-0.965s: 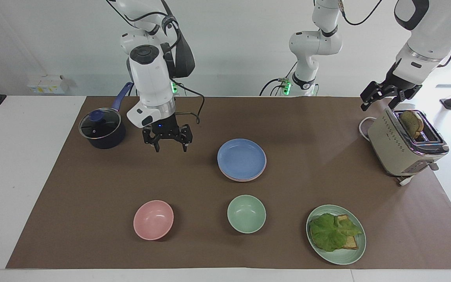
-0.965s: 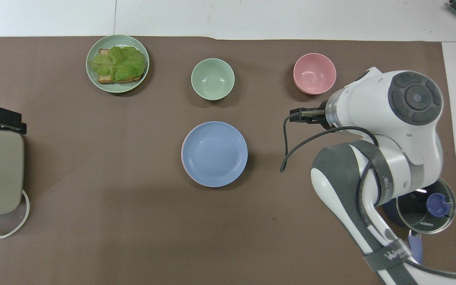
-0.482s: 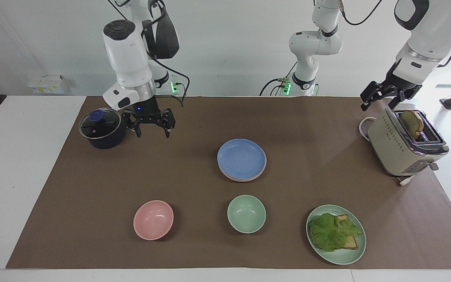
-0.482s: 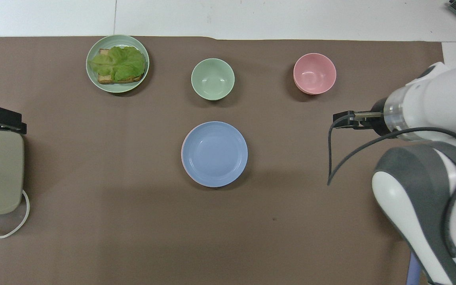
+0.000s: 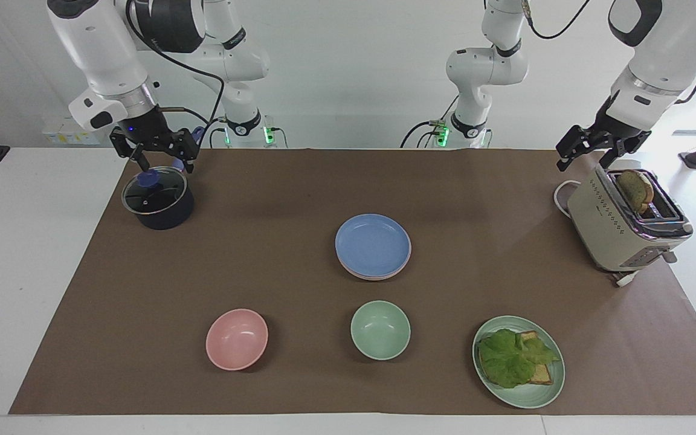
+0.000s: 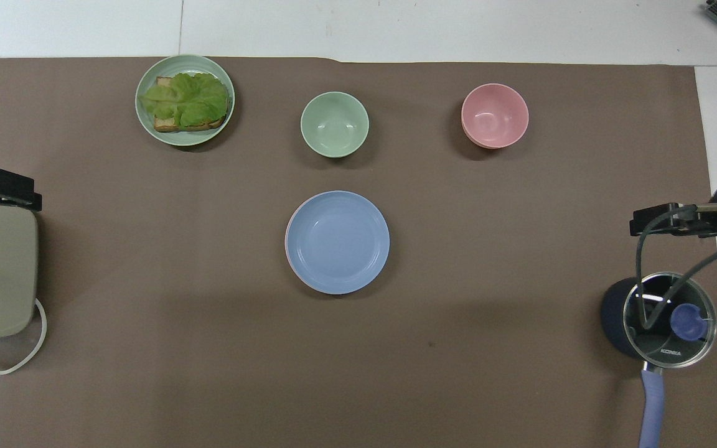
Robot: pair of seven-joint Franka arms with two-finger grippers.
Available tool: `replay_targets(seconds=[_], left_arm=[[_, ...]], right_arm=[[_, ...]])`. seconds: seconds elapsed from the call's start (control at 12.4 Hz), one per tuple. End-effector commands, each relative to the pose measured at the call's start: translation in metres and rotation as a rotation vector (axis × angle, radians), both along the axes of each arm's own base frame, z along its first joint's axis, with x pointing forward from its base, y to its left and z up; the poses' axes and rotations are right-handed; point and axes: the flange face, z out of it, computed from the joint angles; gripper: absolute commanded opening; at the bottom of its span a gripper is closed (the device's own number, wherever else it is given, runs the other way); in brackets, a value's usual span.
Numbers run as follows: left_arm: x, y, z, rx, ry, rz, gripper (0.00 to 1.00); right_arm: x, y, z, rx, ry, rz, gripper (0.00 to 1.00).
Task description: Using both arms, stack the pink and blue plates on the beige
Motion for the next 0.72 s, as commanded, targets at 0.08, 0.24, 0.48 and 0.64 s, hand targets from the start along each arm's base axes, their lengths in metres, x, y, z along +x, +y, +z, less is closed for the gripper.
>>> replay_targets(seconds=[0.08, 0.24, 0.48, 0.64], left_arm=[[-0.005, 0.002, 0.002, 0.004, 0.007, -0.008, 1.00], [-0.004, 0.003, 0.002, 0.006, 0.005, -0.007, 1.00], [-0.005, 0.003, 0.002, 0.006, 0.007, -0.009, 1.00], [-0.005, 0.003, 0.002, 0.006, 0.007, -0.009, 1.00]], right_arm=[[-0.008, 0.008, 0.073, -0.028, -0.024, 0.037, 1.00], [-0.008, 0.019, 0.073, -0.039, -0.016, 0.094, 1.00], [-0.008, 0.015, 0.070, -0.019, -0.018, 0.088, 1.00], [-0.009, 0.011, 0.070, -0.036, 0.015, 0.084, 1.00]])
